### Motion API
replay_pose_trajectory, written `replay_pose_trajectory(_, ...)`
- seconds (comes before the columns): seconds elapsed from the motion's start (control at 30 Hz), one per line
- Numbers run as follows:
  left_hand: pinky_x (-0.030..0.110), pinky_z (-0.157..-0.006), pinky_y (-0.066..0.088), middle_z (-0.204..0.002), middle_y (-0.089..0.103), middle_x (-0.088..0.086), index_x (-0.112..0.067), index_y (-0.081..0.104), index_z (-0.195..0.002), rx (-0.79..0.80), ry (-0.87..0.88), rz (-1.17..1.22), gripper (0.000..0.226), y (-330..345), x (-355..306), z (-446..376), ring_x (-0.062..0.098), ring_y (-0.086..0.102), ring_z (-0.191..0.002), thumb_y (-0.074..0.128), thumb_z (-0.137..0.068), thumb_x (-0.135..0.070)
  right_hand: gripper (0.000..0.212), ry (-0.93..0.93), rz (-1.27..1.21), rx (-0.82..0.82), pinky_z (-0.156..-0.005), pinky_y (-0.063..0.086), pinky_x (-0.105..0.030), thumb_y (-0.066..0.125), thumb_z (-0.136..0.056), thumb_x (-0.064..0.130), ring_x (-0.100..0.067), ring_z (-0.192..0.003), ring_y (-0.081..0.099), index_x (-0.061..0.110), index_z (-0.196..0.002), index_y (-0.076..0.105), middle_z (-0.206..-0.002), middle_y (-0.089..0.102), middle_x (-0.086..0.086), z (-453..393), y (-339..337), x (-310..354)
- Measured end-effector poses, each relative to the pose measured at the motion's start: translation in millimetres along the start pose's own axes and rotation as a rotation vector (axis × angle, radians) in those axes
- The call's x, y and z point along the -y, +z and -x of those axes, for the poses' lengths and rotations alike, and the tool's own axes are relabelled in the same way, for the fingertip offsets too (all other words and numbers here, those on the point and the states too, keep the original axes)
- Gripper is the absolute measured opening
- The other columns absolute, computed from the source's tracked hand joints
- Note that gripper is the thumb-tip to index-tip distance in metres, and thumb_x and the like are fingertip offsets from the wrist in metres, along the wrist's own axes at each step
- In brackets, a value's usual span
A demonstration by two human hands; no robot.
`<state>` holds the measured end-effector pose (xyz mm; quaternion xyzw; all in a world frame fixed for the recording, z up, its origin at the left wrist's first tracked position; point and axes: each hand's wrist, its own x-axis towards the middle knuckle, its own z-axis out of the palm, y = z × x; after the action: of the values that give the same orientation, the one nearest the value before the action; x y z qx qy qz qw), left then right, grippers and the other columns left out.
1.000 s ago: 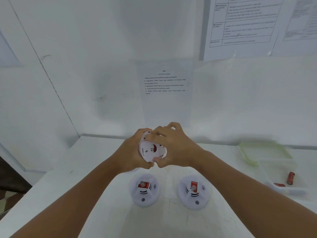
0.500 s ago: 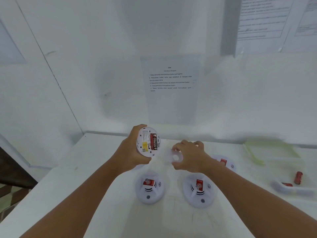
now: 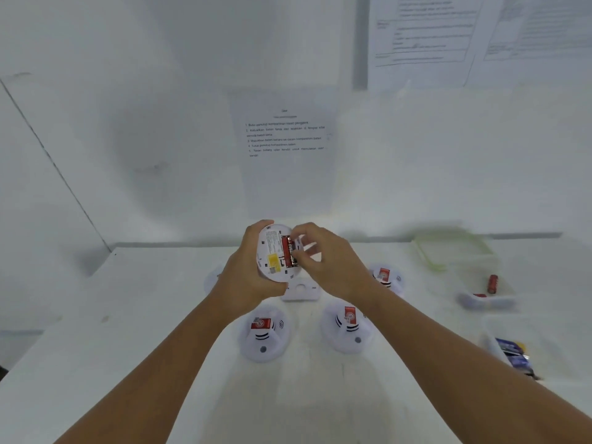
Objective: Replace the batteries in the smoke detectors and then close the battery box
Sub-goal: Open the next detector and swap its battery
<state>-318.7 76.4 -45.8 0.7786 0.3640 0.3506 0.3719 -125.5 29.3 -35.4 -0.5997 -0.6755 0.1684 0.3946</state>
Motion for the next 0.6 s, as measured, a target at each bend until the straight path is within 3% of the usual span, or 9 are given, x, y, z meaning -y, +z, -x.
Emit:
replay_pose_trajectory(0.07,0.029,-0.086,0.061,-0.120,0.064,-0.024,-0.038,0.036,-0.144,0.015,0.013,0.020,0.105,10.1,-1.7,0.4,0.009,0.067,-0.110,0.094,-0.058,-0.023,0.020,0.023,0.020,-0.003,-0.081,0.057,-0.029,0.063,-0.098,0.028,-0.010,-0.092,0.067,0.033,-0.117,0.057,-0.109,0.065,0.009,6.6,-7.4,-0.5)
replay_pose_trajectory(0.2,0.028,-0.086,0.061,-0.117,0.060,-0.031,-0.044,0.035,-0.142,0.048,0.023,0.040,0.106,30.5,-11.1,2.1,0.004,0.065,-0.110,0.092,-0.052,-0.035,0.019,0.061,0.004,-0.023,-0.078,0.058,-0.029,0.064,-0.096,0.026,-0.011,-0.090,0.067,0.031,-0.109,0.052,-0.105,0.066,0.007,22.4,-21.7,-7.7)
replay_pose_trajectory(0.4,0.051,-0.084,0.062,-0.120,0.064,-0.016,-0.043,0.039,-0.139,0.003,0.013,0.067,0.100,67.8,-36.7,-2.5,0.016,0.068,-0.108,0.091,-0.060,-0.009,0.025,0.017,-0.065,-0.071,-0.077,0.056,-0.026,0.060,-0.100,0.028,-0.009,-0.093,0.067,0.033,-0.123,0.052,-0.110,0.064,0.006,41.0,-53.7,-29.3)
replay_pose_trajectory(0.5,0.044,-0.088,0.062,-0.119,0.064,-0.019,-0.037,0.039,-0.142,-0.037,0.005,0.084,0.101,98.9,-58.0,-5.8,0.010,0.068,-0.107,0.091,-0.061,-0.006,0.031,-0.014,-0.063,-0.096,-0.085,0.055,-0.026,0.056,-0.102,0.033,-0.005,-0.098,0.065,0.036,-0.133,0.054,-0.118,0.062,0.007,56.2,-77.8,-49.0)
replay_pose_trajectory(0.6,0.031,-0.087,0.061,-0.115,0.062,-0.028,-0.032,0.039,-0.142,-0.053,0.002,0.091,0.100,139.8,-80.3,-3.9,0.004,0.066,-0.108,0.092,-0.061,-0.009,0.029,-0.042,-0.021,-0.169,-0.086,0.048,-0.023,0.060,-0.100,0.032,-0.009,-0.106,0.058,0.032,-0.129,0.059,-0.118,0.056,0.006,76.3,-109.2,-69.0)
